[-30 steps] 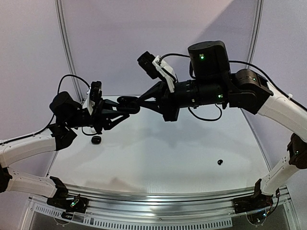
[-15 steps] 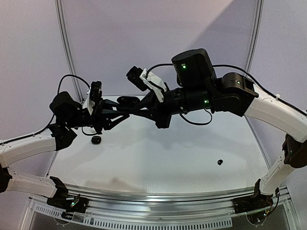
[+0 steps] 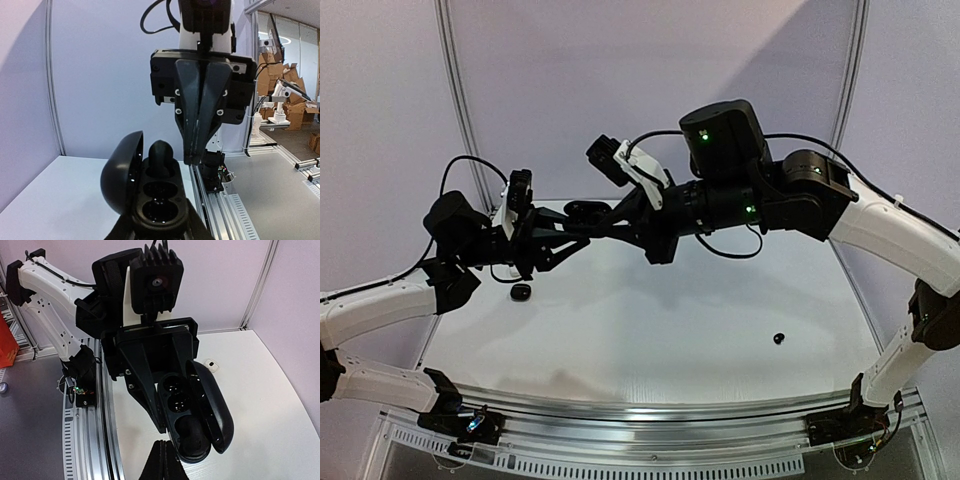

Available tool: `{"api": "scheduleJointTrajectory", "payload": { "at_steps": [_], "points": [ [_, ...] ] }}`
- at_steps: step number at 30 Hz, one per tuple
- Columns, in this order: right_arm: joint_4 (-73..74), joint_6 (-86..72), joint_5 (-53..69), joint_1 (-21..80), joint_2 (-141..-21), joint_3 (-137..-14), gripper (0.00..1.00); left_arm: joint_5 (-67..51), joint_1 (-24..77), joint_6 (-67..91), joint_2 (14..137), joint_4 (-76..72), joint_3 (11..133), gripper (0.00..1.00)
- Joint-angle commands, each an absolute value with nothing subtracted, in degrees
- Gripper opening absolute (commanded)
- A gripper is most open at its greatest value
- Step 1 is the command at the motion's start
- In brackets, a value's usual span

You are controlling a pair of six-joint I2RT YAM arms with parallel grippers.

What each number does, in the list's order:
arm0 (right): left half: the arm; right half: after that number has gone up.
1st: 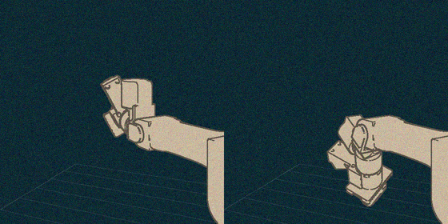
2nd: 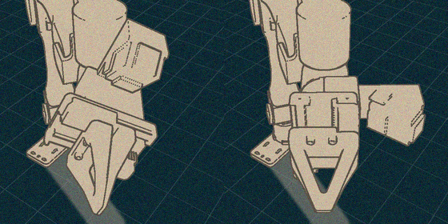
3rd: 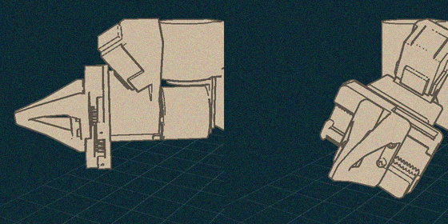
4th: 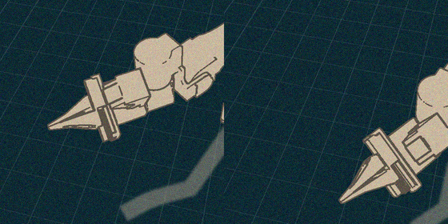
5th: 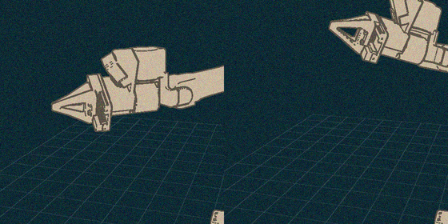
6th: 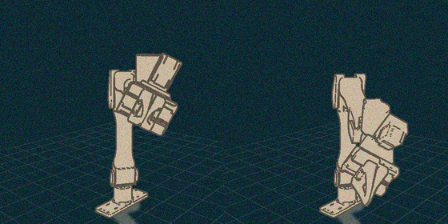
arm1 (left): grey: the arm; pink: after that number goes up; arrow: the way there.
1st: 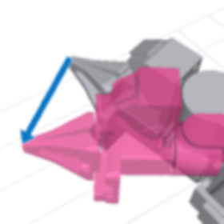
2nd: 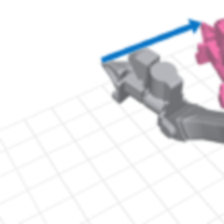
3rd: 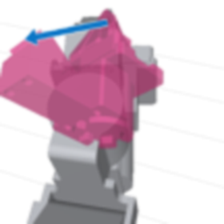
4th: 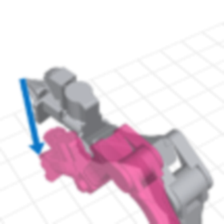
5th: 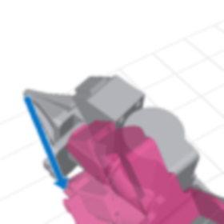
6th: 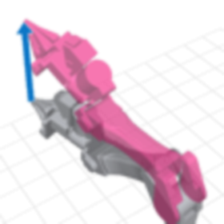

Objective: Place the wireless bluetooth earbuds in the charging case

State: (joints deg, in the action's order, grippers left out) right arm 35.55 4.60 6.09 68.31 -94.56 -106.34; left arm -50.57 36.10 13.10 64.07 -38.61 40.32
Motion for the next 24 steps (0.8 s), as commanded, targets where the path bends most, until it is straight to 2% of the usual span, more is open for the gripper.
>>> {"api": "scheduleJointTrajectory", "payload": {
  "at_steps": [1,24],
  "points": [
    [35.0,4.8,5.6,67.6,-93.4,-108.0,0.0,-50.7,36.1,12.3,63.6,-38.8,40.5,0.0],
    [37.6,4.2,4.0,66.5,-94.9,-109.4,0.0,-51.4,36.1,11.8,63.1,-39.1,40.3,0.0]
  ]
}}
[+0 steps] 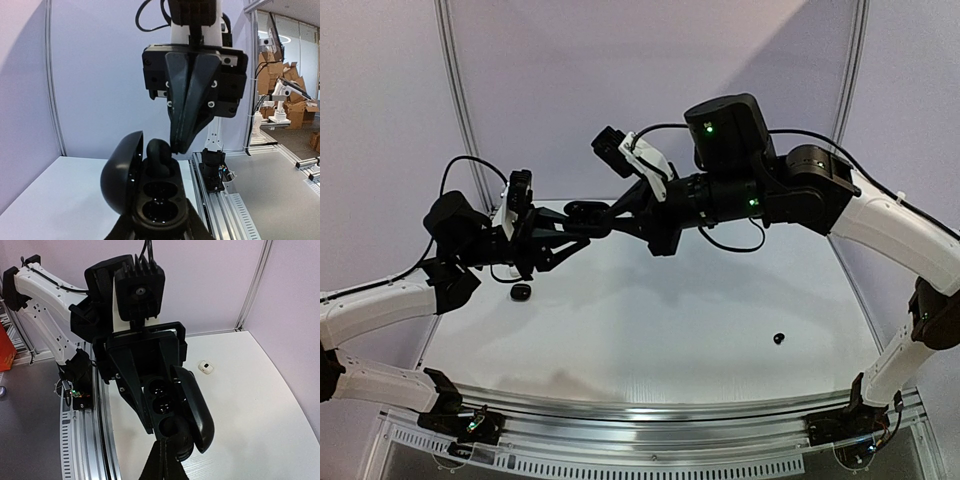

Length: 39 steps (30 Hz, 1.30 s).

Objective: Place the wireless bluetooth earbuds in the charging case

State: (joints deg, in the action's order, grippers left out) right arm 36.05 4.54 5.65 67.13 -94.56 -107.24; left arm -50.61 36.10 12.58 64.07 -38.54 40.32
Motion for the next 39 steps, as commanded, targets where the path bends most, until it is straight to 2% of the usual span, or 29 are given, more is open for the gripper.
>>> {"api": "scheduleJointTrajectory", "payload": {
  "at_steps": [1,13,20,26,39],
  "points": [
    [37.8,4.2,3.6,66.4,-95.0,-109.4,0.0,-51.4,36.2,11.8,63.1,-39.1,40.3,0.0],
    [38.4,4.7,5.5,66.4,-95.4,-110.2,0.0,-51.3,36.1,11.6,62.9,-39.0,40.1,0.0],
    [39.2,3.8,1.3,66.3,-93.6,-110.2,0.0,-51.0,36.1,11.6,62.9,-39.0,39.9,0.0],
    [36.2,4.2,7.0,66.3,-92.6,-110.3,0.13,-52.1,36.1,11.1,63.0,-38.8,39.9,0.0],
    [38.0,4.7,9.9,66.3,-95.5,-113.7,0.15,-52.9,36.1,10.2,63.0,-37.8,40.2,0.0]
  ]
}}
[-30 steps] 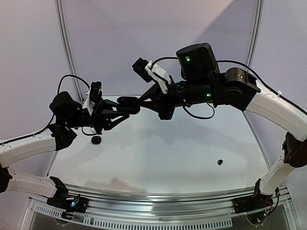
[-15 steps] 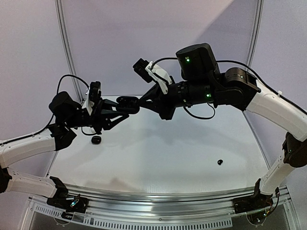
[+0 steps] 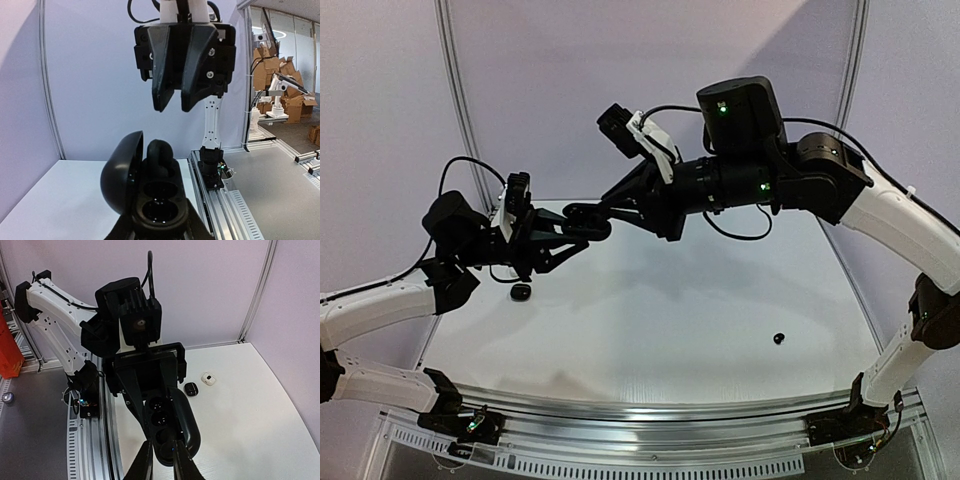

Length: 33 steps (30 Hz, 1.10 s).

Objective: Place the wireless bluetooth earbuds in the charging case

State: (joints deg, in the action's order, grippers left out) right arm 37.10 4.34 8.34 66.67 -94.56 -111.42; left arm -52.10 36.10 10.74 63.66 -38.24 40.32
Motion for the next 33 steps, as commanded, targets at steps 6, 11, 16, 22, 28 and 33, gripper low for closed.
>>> {"api": "scheduleJointTrajectory", "payload": {
  "at_steps": [6,11,16,22,28,33],
  "points": [
    [40.4,5.3,10.3,66.3,-98.2,-116.1,0.17,-53.1,36.2,10.2,62.9,-37.6,40.3,0.0],
    [42.0,5.9,10.5,66.3,-99.2,-116.7,0.17,-52.9,36.1,10.2,62.9,-37.5,40.2,0.0],
    [42.4,5.8,9.4,66.3,-99.8,-117.1,0.17,-52.8,36.1,10.3,62.9,-37.6,40.2,0.0],
    [42.7,6.0,7.5,66.3,-99.3,-117.2,0.17,-52.9,36.2,10.4,62.9,-37.7,40.2,0.0],
    [44.1,6.1,5.7,66.3,-100.0,-117.7,0.19,-53.0,36.2,10.5,62.9,-37.9,40.2,0.0],
    [45.5,6.3,5.4,66.3,-101.1,-119.0,0.21,-53.0,36.2,10.6,62.9,-37.9,40.2,0.0]
  ]
}}
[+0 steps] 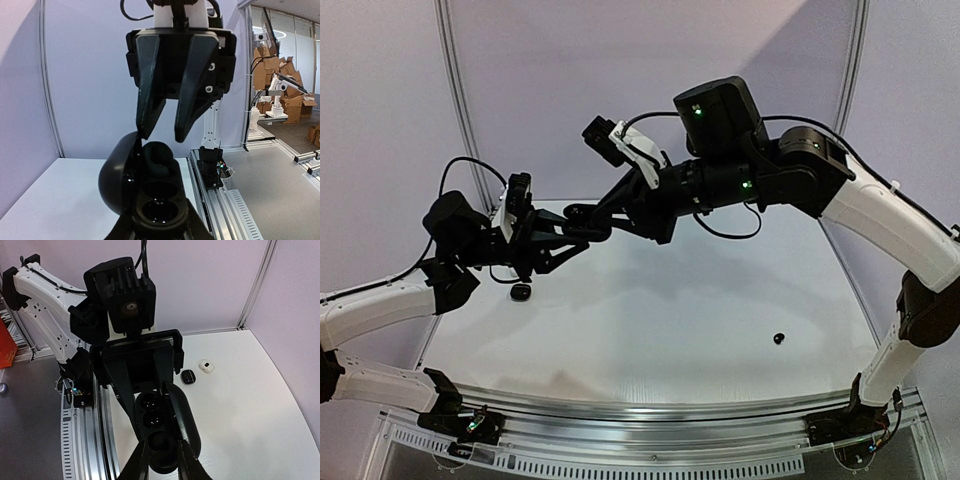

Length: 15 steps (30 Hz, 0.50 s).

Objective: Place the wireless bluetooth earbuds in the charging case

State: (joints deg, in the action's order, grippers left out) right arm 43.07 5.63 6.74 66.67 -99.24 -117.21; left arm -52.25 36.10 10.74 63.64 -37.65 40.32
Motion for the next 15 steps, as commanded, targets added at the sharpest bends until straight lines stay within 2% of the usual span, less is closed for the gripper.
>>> {"api": "scheduleJointTrajectory", "payload": {
  "at_steps": [1,15],
  "points": [
    [45.3,6.3,5.5,66.3,-101.1,-119.2,0.21,-53.0,36.1,10.6,62.9,-37.9,40.2,0.0],
    [48.6,4.6,3.8,66.3,-101.8,-120.9,0.25,-53.0,36.1,10.7,63.0,-38.1,40.2,0.0]
  ]
}}
